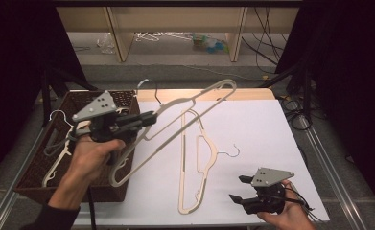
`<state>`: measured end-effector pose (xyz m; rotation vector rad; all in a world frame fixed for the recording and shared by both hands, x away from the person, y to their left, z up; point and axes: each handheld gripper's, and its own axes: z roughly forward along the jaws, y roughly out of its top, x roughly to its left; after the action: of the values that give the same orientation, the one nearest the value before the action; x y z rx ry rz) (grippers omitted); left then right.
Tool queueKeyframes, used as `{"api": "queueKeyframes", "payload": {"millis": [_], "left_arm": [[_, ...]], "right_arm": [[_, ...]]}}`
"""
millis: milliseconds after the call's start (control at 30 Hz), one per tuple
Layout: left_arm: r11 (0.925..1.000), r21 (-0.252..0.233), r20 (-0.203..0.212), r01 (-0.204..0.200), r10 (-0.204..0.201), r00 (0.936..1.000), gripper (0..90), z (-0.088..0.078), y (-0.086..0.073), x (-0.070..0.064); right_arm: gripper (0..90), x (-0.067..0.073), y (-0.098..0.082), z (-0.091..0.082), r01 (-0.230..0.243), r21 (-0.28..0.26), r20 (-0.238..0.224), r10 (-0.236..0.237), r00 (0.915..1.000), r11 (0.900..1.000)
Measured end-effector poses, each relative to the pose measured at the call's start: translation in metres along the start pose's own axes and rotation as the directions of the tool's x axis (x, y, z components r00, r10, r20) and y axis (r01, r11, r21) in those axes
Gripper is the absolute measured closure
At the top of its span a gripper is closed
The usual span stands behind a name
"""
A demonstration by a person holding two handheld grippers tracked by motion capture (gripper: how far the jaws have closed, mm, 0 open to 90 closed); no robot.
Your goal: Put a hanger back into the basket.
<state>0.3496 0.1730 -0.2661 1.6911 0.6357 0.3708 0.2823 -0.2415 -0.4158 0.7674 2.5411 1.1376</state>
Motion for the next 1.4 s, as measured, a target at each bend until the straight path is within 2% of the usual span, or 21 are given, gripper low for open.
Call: {"api": "queueKeyframes", "payload": {"millis": [33,133,167,200,333,367,567,667,700,733,900,933,1033,1100,1167,1200,1400], "left_arm": [[1.0000,0.000,0.000,0.000,0.000,1.0000,86.0,0.000,0.000,0.000],[0.9999,0.012,-0.059,-0.006,0.007,0.9982,86.0,-0.016,0.009,0.014],[0.9999,0.012,-0.059,-0.006,0.007,0.9982,86.0,-0.016,0.009,0.014],[0.9999,0.015,-0.098,-0.002,0.003,0.9952,86.0,-0.023,0.011,0.022],[0.9998,0.017,-0.147,0.006,-0.003,0.9891,86.0,-0.037,0.011,0.037],[0.9998,0.011,-0.185,0.018,-0.016,0.9826,86.0,-0.046,0.010,0.048],[0.9996,0.011,-0.273,0.025,-0.021,0.9619,86.0,-0.075,0.002,0.077],[0.9995,0.024,-0.312,0.023,-0.014,0.9499,86.0,-0.089,-0.007,0.092],[0.9995,0.024,-0.312,0.023,-0.014,0.9499,86.0,-0.089,-0.007,0.092],[0.9993,0.026,-0.326,0.028,-0.017,0.9453,86.0,-0.092,-0.011,0.095],[0.9974,0.023,-0.355,0.069,-0.056,0.9331,85.9,-0.107,-0.035,0.112],[0.9974,0.023,-0.355,0.069,-0.056,0.9331,86.0,-0.107,-0.035,0.112],[0.9966,0.037,-0.370,0.074,-0.055,0.9272,85.9,-0.112,-0.046,0.120],[0.9950,0.045,-0.381,0.089,-0.065,0.9224,86.0,-0.115,-0.055,0.126],[0.9937,0.051,-0.384,0.100,-0.073,0.9206,86.0,-0.119,-0.062,0.130],[0.9937,0.051,-0.384,0.100,-0.073,0.9206,85.9,-0.119,-0.062,0.130],[0.9920,0.067,-0.408,0.108,-0.071,0.9101,85.9,-0.130,-0.078,0.139]], "right_arm": [[33.4,0.000,0.000,0.000,0.000,0.000,0.000,0.000,1.0000,1.000],[30.6,0.000,-0.001,0.002,-0.012,-0.001,0.007,0.012,0.9999,1.000],[29.9,0.000,-0.001,0.002,-0.015,0.003,0.009,0.015,0.9999,1.000],[29.9,0.000,-0.001,0.003,-0.018,0.010,0.006,0.018,0.9998,1.000],[29.9,0.000,-0.002,0.004,-0.021,0.013,0.006,0.021,0.9998,1.000],[30.0,-0.001,-0.003,0.004,-0.021,0.015,0.005,0.021,0.9998,1.000],[30.2,-0.001,-0.003,0.005,-0.022,0.020,0.000,0.022,0.9998,1.000],[30.5,-0.001,-0.003,0.006,-0.013,0.017,-0.001,0.013,0.9999,1.000],[30.5,-0.001,-0.003,0.006,-0.013,0.017,-0.001,0.013,0.9999,1.000],[30.5,-0.001,-0.003,0.006,-0.014,0.023,-0.003,0.014,0.9999,1.000],[30.5,-0.001,-0.003,0.007,-0.014,0.030,-0.007,0.014,0.9999,0.999],[30.5,-0.001,-0.003,0.007,-0.014,0.030,-0.007,0.014,0.9999,0.999],[30.6,-0.001,-0.004,0.007,-0.018,0.034,-0.007,0.019,0.9998,0.999],[30.6,-0.001,-0.004,0.007,-0.020,0.036,-0.006,0.021,0.9998,0.999],[30.6,-0.001,-0.004,0.007,-0.021,0.039,-0.010,0.022,0.9997,0.999],[30.6,-0.001,-0.004,0.007,-0.021,0.039,-0.010,0.022,0.9997,0.999],[30.7,-0.001,-0.005,0.007,-0.022,0.039,-0.006,0.022,0.9997,0.999]]}}
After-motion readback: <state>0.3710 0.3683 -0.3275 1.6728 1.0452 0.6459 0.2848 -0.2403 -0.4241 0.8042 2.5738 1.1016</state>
